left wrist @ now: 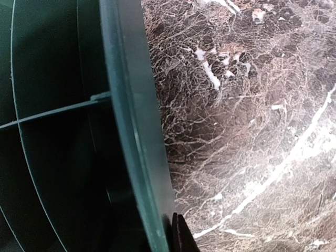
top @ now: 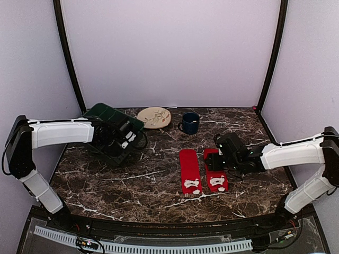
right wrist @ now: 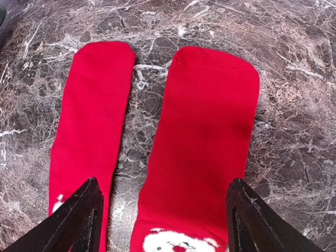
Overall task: Roll the socks
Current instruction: Move the storage box to the corner of the board.
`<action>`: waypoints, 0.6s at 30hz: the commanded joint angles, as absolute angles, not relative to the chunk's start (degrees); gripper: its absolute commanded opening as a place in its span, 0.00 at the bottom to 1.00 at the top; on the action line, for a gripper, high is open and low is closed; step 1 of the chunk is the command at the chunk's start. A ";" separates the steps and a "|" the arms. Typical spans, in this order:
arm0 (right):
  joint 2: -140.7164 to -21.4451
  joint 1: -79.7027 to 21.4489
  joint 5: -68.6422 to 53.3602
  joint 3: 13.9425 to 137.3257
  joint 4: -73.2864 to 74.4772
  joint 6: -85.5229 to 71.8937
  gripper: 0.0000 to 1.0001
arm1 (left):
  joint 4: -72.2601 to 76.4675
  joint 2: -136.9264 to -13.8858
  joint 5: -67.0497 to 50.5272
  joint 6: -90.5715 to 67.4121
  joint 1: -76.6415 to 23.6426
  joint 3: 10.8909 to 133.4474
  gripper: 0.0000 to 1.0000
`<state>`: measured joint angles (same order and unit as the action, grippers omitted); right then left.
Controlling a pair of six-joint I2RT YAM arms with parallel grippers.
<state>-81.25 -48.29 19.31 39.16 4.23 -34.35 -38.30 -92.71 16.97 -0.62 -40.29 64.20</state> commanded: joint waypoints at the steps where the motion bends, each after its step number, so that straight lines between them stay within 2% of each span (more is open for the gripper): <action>1: -82.32 -48.57 18.82 40.76 2.90 -32.95 0.74 | -37.04 -88.69 14.44 4.75 -38.96 63.55 0.00; 6: -82.83 -48.54 18.33 40.95 2.93 -32.73 0.75 | -38.89 -89.17 9.32 7.53 -38.01 63.39 0.00; 18: -82.92 -48.60 17.55 40.77 3.58 -32.53 0.75 | -36.61 -89.18 10.60 11.18 -33.40 60.18 0.02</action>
